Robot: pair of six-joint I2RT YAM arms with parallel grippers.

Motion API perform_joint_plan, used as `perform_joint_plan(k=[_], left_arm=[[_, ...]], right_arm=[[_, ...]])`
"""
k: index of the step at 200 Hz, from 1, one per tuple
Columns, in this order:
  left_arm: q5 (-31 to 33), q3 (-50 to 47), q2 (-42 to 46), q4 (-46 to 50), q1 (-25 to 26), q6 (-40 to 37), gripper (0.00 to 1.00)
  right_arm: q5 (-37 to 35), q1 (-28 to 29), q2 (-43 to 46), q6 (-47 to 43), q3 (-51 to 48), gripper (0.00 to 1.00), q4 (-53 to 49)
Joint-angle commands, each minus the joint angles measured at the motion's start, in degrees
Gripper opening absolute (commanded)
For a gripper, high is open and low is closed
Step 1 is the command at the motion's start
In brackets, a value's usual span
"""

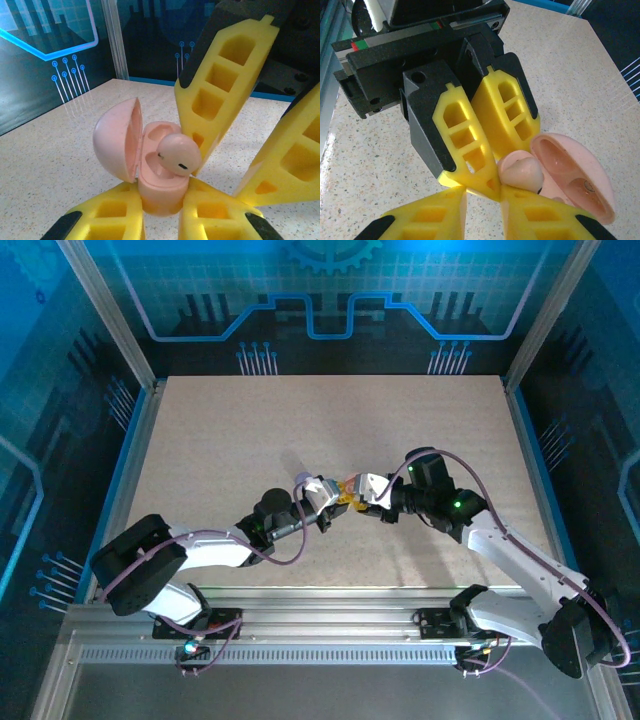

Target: Insert wireless bluetooth earbuds into charging case

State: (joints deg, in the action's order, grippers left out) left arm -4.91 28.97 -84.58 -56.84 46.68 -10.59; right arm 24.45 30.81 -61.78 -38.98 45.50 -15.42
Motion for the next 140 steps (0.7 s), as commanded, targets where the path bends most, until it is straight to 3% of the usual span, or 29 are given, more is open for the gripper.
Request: perform_joint_plan(k=[1,140], left_arm=[[-1.9,0.6,1.3,-1.4,0.5,-0.5,0.14],[-2.0,0.6,2.3,0.3,0.6,-1.3,0.14]], right_arm=[[1.8,1.4,-0.4,1.2,2.6,0.25,1.6],[3.9,1.4,1.1,1.3,3.0,0.19,-1.3]])
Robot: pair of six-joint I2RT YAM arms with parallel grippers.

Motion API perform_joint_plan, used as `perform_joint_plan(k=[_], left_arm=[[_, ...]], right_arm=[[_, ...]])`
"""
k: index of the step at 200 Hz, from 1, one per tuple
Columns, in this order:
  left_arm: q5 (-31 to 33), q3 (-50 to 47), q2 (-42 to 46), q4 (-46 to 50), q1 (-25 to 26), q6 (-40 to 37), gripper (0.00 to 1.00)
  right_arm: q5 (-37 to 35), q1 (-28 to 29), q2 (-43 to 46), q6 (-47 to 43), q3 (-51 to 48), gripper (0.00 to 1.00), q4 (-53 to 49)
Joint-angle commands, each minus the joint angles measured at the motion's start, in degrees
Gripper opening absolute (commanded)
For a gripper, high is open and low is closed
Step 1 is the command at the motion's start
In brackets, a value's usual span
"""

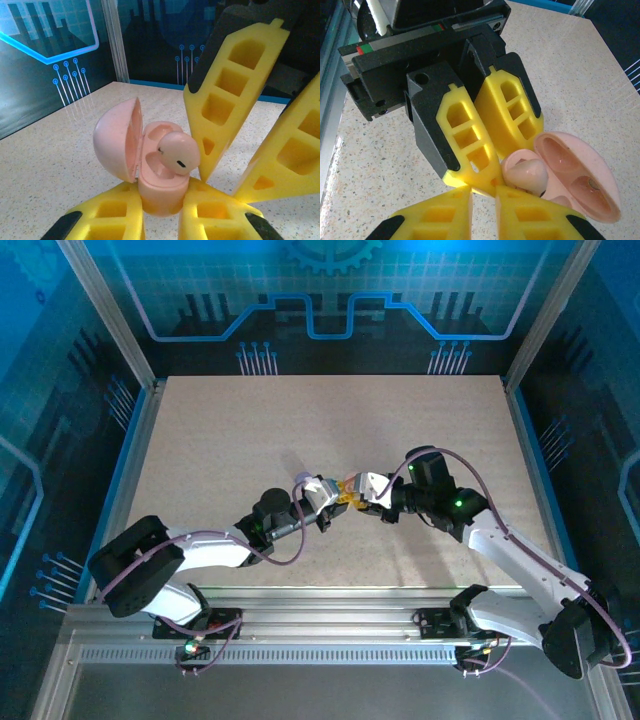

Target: Insert wireless bluetooth earbuds into charging case

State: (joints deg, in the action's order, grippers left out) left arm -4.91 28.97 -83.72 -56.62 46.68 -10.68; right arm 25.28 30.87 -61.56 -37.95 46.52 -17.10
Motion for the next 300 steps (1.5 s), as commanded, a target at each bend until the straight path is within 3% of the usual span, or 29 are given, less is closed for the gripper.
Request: perform_joint_plan(k=[1,300], left_arm=[[-2.0,0.6,1.4,0.1,0.6,-1.1,0.14],[-2.7,0.6,2.0,1.0,0.7,-1.7,0.14]], right_arm=[[3.1,1.4,0.9,0.2,2.0,0.19,0.4],[-1.2,1.3,1.7,1.4,2.2,0.12,2.5]])
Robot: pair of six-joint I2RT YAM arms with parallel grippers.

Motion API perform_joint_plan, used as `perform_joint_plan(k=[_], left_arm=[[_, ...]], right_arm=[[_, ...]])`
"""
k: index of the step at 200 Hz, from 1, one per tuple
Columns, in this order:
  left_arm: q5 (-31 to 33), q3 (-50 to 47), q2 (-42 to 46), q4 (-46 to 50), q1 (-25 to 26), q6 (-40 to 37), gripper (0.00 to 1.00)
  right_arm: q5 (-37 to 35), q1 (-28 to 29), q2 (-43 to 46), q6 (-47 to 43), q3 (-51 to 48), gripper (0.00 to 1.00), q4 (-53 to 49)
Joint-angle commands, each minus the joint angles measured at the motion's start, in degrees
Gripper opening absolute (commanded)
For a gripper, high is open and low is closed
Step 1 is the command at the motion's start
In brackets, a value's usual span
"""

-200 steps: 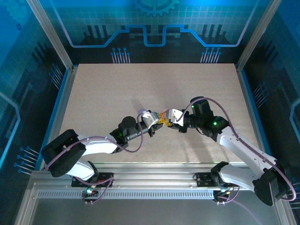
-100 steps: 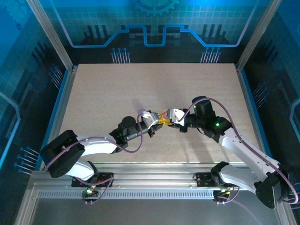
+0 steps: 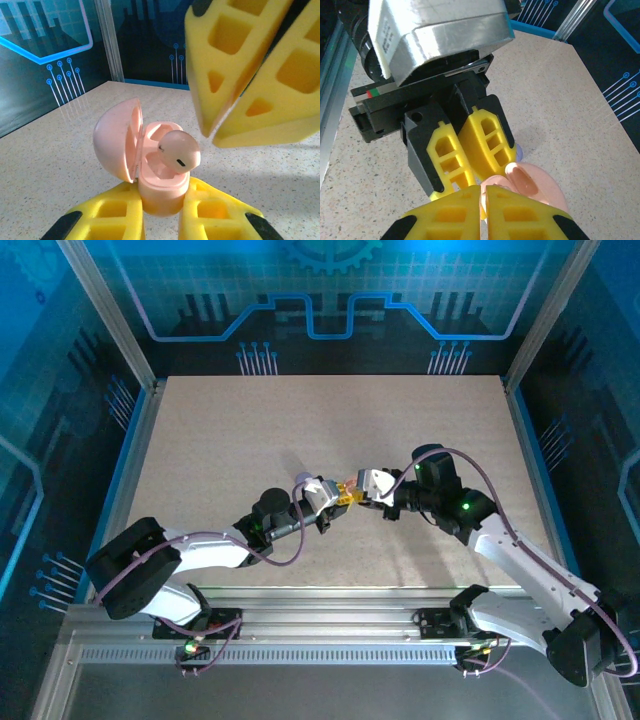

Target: Insert wireless bluetooth earbuds into charging case

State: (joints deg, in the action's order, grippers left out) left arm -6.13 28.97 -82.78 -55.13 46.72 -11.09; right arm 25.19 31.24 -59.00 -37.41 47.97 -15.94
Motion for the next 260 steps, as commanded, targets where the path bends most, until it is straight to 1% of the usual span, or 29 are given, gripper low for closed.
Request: perform_joint_plan(k=[1,59,88,129,141,157,198,229,237,246,260], left_arm=[[-1.5,0.6,1.1,-0.5,0.7,-1.3,0.14],[-1.4,0.6,1.5,-0.2,0.7,-1.5,0.14],[-0.7,0.4,1.4,-0.5,0.7,-1.1,0.14],[2.5,-1.0,0.9,-1.4,0.7,0.6,0.14],[3.6,-1.5,0.9,-1.5,0.7,1.2,0.14],[4.4,-2.3,0.8,-1.8,0.7,1.6,0.14],[5.7,-3.1,0.8,-1.5,0.7,1.9,0.14],[6.2,-3.2,0.4,-1.2,0.7,1.6,0.14],[6.3,-3.1,0.3,-1.3,0.7,1.5,0.14],[6.4,-3.0,-0.1,-1.3,0.6,1.6,0.14],[6.7,-2.9,-0.6,-1.3,0.6,1.8,0.14]], right_arm=[[-1.1,1.0,-0.9,0.9,0.7,0.11,1.4],[-4.1,1.0,-2.1,2.2,-0.2,0.13,5.1],[-4.1,0.8,-0.4,2.7,-0.8,0.15,5.8],[-2.1,-3.7,3.9,10.3,-1.6,0.24,2.9],[-2.4,-4.9,4.4,13.6,-1.4,0.24,1.2],[-4.4,-6.8,4.2,20.8,-0.8,0.25,-1.1],[-9.1,-12.2,1.0,37.8,-0.2,0.25,-6.8],[-5.4,-16.3,-3.1,47.9,-0.7,0.24,-8.6],[-4.6,-17.1,-4.5,50.2,-0.8,0.27,-8.6],[-4.3,-18.1,-6.3,53.0,-0.8,0.27,-9.0],[-4.9,-19.6,-10.2,58.0,0.7,0.22,-11.2]])
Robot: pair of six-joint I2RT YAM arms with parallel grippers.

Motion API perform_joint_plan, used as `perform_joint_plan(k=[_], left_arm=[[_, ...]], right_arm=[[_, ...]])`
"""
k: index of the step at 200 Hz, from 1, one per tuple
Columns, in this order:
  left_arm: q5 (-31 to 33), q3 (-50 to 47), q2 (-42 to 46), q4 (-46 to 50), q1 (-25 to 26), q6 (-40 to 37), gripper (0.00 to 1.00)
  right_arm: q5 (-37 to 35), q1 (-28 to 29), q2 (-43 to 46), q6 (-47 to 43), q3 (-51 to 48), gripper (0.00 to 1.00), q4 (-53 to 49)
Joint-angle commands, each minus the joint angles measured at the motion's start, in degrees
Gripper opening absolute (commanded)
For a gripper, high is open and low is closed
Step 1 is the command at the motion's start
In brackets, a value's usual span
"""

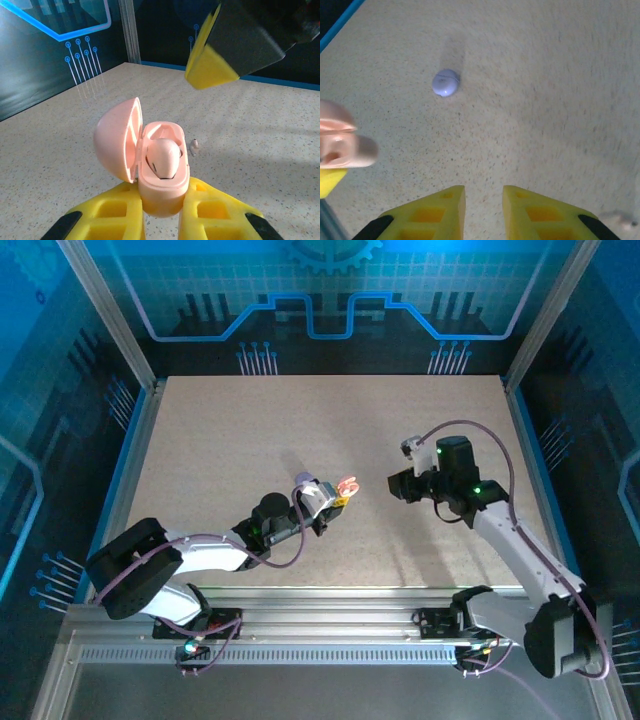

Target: Insert wireless bluetooth earbuds into charging case

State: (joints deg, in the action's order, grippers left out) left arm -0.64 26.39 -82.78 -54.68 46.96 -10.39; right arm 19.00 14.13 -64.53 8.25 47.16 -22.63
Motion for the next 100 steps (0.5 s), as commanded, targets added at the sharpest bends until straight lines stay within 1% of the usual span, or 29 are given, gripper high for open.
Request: perform_joint_plan(k=[1,18,35,75,100], left_arm=[[1.3,-0.3,-0.7,-1.8,0.4,1.1,0.14],[1.2,-0.1,-1.3,-2.1,0.4,1.3,0.14],[1.8,0.1,-1.8,-2.3,0.3,1.7,0.14],[3.2,0.9,-2.7,-2.4,0.3,3.9,0.14],[5.3,1.4,-3.1,-2.0,0.3,4.3,0.13]], right_arm=[[1.3,-2.6,-4.8,12.7,1.7,0.22,-4.8],[1.5,-3.7,-10.5,15.9,6.2,0.19,-10.0],[-1.0,-4.4,-15.7,19.5,9.9,0.19,-14.4],[-12.3,-5.4,-23.1,29.8,16.4,0.27,-22.7],[-16.0,-5.7,-27.0,37.5,18.8,0.32,-24.3]])
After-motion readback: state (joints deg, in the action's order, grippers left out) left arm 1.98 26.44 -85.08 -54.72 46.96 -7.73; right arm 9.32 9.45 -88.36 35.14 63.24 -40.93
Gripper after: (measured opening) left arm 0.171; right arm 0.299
